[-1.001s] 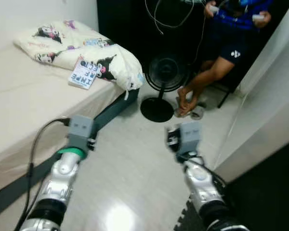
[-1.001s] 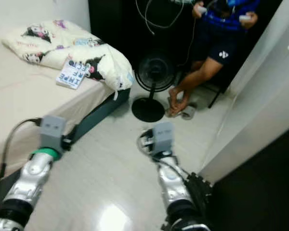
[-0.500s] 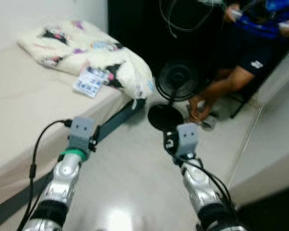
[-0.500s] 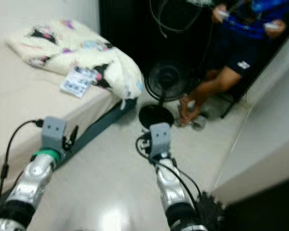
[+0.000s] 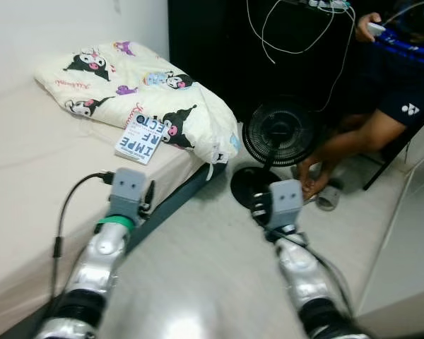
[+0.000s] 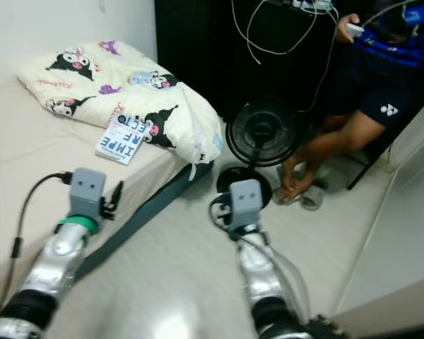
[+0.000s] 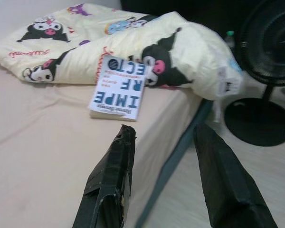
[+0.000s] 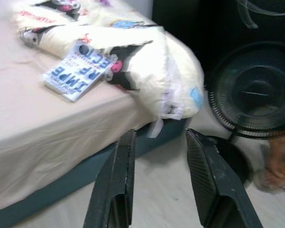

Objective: Clean up the room

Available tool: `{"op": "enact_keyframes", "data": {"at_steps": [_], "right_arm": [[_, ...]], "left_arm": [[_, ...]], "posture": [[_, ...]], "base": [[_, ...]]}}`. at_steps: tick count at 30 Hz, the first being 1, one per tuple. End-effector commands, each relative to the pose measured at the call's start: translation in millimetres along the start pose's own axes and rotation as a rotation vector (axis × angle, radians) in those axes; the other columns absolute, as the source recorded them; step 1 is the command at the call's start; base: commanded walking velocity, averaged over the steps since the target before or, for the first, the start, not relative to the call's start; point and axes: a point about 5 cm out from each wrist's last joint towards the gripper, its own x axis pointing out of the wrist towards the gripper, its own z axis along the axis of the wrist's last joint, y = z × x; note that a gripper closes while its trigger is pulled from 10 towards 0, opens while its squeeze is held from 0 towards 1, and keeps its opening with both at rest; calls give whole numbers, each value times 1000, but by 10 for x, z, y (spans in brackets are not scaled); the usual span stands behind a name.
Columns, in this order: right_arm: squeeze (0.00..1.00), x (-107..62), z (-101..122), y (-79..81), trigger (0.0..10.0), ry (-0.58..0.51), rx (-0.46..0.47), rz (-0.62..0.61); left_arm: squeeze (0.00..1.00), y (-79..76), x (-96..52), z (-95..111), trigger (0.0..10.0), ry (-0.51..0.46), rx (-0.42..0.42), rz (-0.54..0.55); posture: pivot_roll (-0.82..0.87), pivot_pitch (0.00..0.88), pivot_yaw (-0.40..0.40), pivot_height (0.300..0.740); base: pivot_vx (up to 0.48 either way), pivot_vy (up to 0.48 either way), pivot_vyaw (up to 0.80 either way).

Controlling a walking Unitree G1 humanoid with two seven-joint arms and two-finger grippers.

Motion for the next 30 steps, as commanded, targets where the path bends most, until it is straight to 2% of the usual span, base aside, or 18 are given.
{"op": "enact_keyframes", "data": {"at_steps": [1,20,25,30], "right_arm": [[0,-19,-24,-96,10000,15,-6,-30],[0,-20,-45,-88,10000,30,-32,-27],[0,-23,-54,-93,10000,36,-35,-28],[0,-21,-59,-91,10000,40,-36,-24]], "left_arm": [[0,-57,-9,-47,10000,19,-3,-16],[0,-74,9,-29,10000,15,-1,-25],[0,-77,13,-29,10000,16,-2,-27],[0,-76,22,-34,10000,30,-2,-21]], "posture": [[1,8,19,735],[1,6,25,735],[1,6,26,735],[-1,4,28,735]], "base": [[442,0,0],[443,0,0],[425,0,800],[0,0,800]]}}
